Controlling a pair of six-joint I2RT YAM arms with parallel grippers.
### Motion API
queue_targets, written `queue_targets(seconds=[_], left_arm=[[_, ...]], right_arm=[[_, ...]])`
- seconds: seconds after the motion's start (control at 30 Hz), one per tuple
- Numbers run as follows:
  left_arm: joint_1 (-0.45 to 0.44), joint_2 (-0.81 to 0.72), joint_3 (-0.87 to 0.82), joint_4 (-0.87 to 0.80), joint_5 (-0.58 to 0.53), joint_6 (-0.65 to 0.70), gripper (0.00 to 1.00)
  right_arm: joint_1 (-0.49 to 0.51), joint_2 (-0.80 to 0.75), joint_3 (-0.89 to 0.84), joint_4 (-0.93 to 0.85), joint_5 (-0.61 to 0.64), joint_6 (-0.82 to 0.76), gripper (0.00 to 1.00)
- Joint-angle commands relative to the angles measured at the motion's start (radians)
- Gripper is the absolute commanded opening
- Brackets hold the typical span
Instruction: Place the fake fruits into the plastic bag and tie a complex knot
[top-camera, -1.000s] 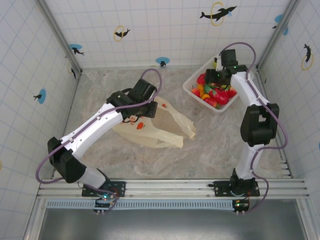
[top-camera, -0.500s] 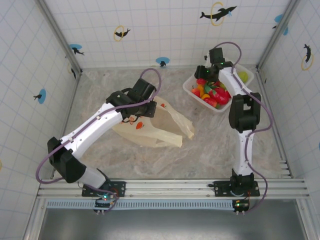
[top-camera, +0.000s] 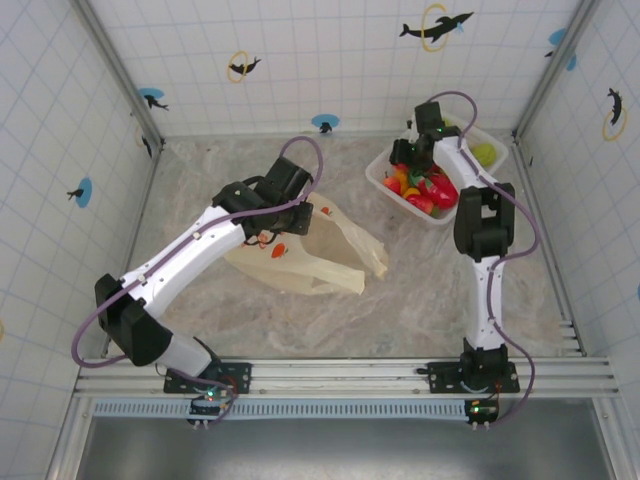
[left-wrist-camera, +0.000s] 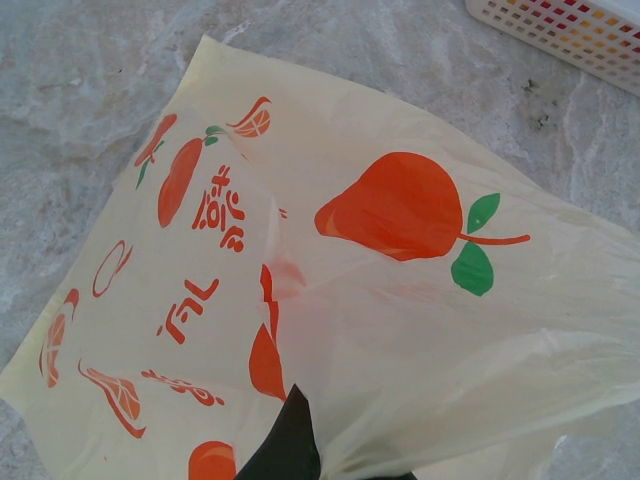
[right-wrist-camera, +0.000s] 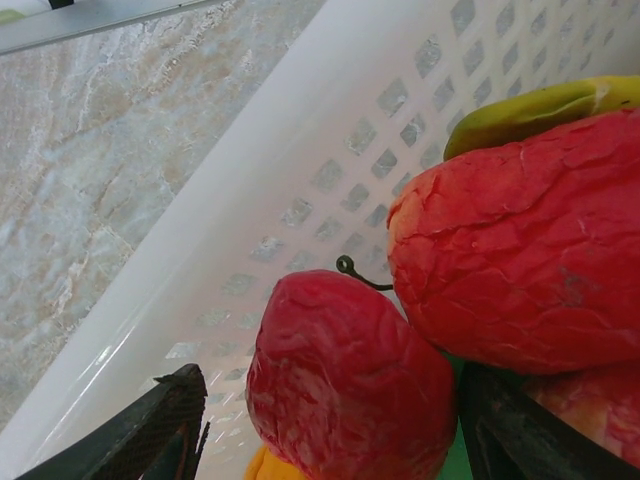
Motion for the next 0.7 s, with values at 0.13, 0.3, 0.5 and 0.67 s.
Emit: queue_targets(seconds=[0.13,0.3,0.5,0.67], left_arm=[[0.007,0.007,0.029,-0.03,-0.01,0.024,0.0],[0.007,0.009,0.032,-0.03,-0.011,0.023,0.0],[0.007,0.015,0.031,-0.028,-0.015,0.023,0.0],[0.007,0.017,0.034,-0.021,-0.001,0.021,0.0]], right_arm=[[-0.004,0.105,0.071,-0.075,-0.009,-0.023,0.7],[-0.009,0.127,0.091,-0.034,-0.086,-0.043,0.69],[-0.013,0.126,0.086,0.056,-0.181,-0.058,0.56],[-0.014,0.069,0.048,0.081,-0.152,-0.069,0.47]])
